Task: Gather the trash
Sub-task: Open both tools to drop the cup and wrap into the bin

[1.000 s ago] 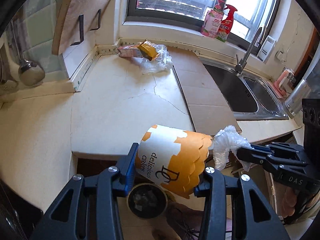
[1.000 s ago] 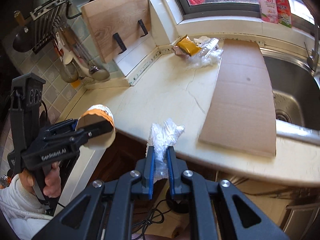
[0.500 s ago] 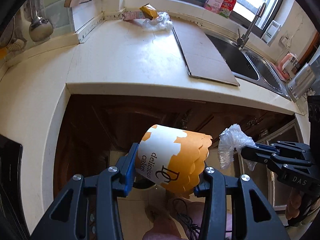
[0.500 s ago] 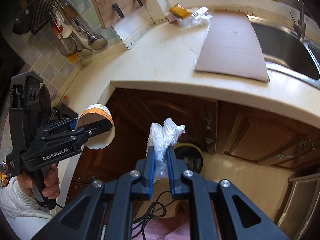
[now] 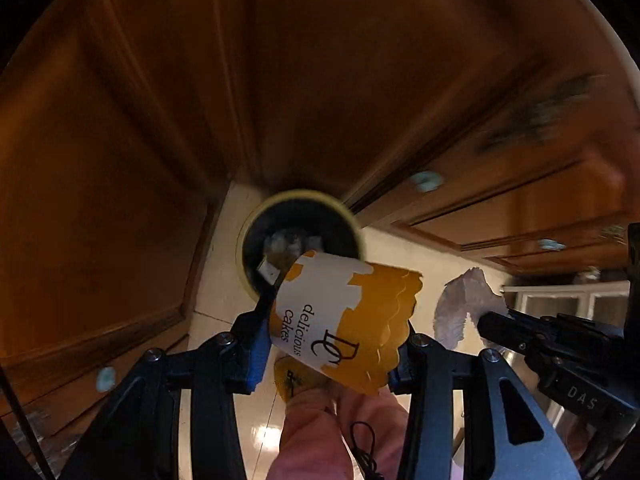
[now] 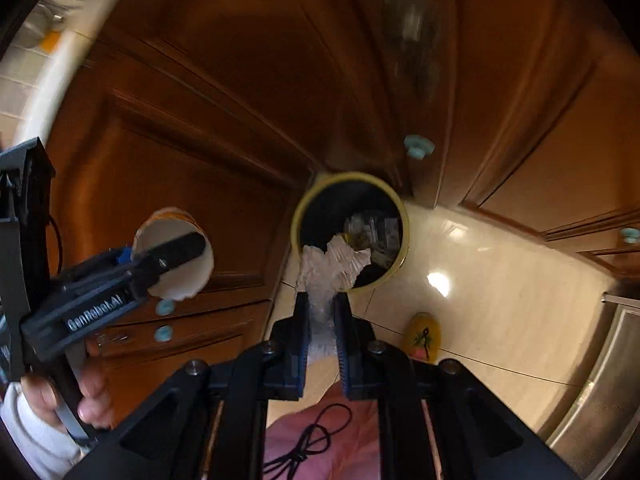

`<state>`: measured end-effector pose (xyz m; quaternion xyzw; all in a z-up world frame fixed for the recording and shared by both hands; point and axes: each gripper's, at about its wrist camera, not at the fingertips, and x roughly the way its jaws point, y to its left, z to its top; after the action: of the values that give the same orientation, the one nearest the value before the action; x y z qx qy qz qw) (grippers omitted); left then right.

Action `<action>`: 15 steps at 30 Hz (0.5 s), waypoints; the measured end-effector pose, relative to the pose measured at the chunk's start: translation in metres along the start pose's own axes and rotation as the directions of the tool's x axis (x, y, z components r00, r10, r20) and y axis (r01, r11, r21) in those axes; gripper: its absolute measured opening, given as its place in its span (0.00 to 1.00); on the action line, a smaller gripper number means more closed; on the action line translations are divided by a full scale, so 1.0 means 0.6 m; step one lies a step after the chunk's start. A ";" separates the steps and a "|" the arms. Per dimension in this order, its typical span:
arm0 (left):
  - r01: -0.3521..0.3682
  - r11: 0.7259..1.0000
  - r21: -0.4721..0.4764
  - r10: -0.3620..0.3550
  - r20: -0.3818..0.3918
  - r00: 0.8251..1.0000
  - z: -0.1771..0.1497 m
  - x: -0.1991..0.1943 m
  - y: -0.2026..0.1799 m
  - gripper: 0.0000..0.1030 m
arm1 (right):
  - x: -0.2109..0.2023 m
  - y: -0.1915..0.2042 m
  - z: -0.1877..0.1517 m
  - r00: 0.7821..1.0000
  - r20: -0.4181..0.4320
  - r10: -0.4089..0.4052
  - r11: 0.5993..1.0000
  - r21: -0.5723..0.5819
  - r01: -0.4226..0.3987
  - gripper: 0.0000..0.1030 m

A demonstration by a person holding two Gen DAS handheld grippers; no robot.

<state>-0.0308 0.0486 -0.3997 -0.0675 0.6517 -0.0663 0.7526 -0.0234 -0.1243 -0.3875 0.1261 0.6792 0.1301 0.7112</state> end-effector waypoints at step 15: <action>-0.098 0.994 -0.057 0.096 -0.043 0.994 0.030 0.131 0.061 0.78 | 0.167 0.007 0.070 0.993 -0.079 -0.084 0.996 -0.010 0.084 0.32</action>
<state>-0.0013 0.0698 -0.4800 -0.0567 0.6708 -0.0116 0.7394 0.0227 -0.0849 -0.4777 0.0899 0.7113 0.1071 0.6889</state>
